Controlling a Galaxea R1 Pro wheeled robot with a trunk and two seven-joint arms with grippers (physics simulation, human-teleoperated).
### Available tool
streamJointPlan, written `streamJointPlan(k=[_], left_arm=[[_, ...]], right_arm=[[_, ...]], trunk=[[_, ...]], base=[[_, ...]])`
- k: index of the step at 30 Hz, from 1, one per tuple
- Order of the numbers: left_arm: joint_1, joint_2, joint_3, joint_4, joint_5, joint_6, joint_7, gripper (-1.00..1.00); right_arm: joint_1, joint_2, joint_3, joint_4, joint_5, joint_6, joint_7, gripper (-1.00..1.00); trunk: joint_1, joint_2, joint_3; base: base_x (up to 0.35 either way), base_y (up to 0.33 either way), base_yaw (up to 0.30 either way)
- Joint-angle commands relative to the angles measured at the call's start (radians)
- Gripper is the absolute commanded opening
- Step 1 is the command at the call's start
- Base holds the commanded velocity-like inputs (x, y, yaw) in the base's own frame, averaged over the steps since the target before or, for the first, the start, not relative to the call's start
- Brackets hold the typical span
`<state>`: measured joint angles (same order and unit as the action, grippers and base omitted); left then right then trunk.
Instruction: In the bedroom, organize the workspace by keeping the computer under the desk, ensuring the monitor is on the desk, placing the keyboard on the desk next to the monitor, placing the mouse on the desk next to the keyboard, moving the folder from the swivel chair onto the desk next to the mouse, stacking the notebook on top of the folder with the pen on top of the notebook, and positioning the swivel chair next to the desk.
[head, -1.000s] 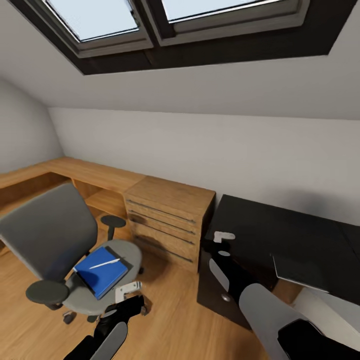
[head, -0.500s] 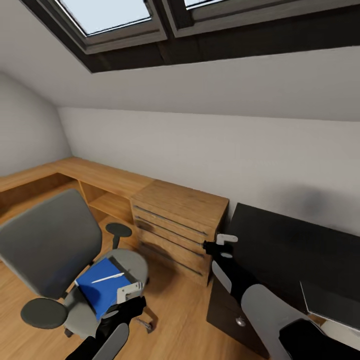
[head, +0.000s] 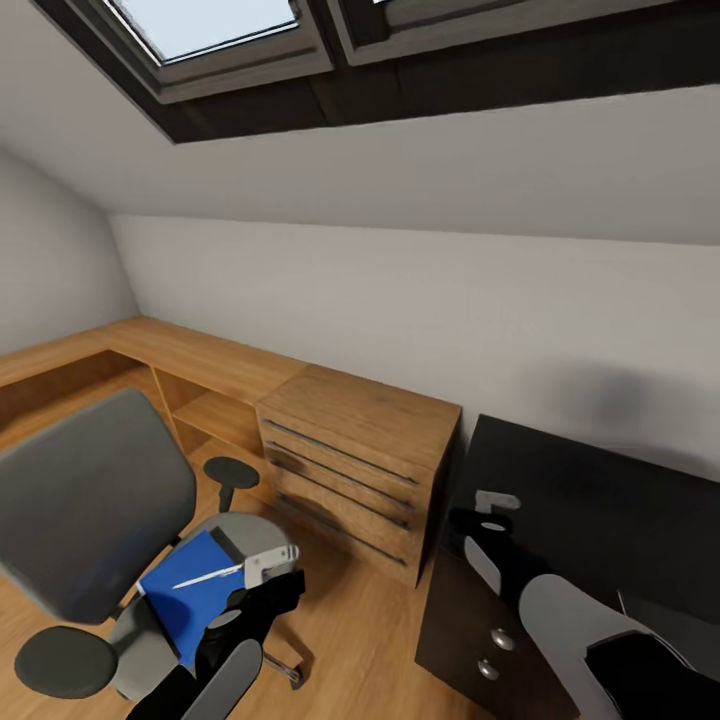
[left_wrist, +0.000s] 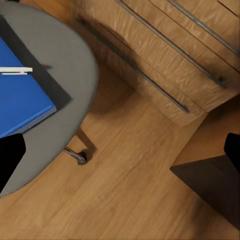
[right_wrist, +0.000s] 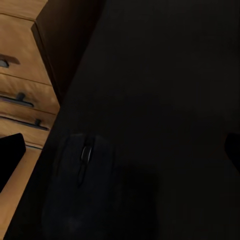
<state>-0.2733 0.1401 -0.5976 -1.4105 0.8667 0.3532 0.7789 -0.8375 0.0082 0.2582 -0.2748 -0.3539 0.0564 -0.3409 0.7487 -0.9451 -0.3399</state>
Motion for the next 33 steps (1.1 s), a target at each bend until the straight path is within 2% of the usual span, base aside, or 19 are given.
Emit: streamJointPlan(k=[1,12,16,28,33], left_arm=[[-0.001,0.001,-0.003,-0.003,0.005,0.003,0.007,1.0],[-0.001,0.001,-0.005,-0.013,0.005,0.005,0.009,1.0],[-0.001,0.001,-0.002,-0.013,0.004,0.005,0.01,1.0],[-0.001,0.001,0.007,-0.017,0.003,0.004,0.011,1.0],[-0.001,0.0,0.011,-0.017,0.003,0.003,0.011,1.0]], right_arm=[[-0.001,-0.002,0.008,-0.001,-0.005,0.009,-0.007,1.0],[-0.002,-0.002,0.004,0.003,-0.008,0.065,-0.008,1.0],[-0.002,0.005,0.002,-0.003,-0.009,0.145,-0.007,1.0],[-0.002,0.012,0.001,-0.007,-0.01,0.199,-0.003,1.0],[-0.002,0.011,0.001,-0.008,-0.01,0.202,-0.003,1.0]], trunk=[[0.0,-0.001,-0.001],[0.0,-0.001,-0.001],[0.0,-0.001,-0.001],[0.0,-0.001,-0.001],[0.019,-0.036,-0.017]], base=[[0.068,0.0,0.0],[0.126,0.0,0.0],[0.015,0.0,0.0],[0.0,0.0,0.0],[0.0,0.0,0.0]])
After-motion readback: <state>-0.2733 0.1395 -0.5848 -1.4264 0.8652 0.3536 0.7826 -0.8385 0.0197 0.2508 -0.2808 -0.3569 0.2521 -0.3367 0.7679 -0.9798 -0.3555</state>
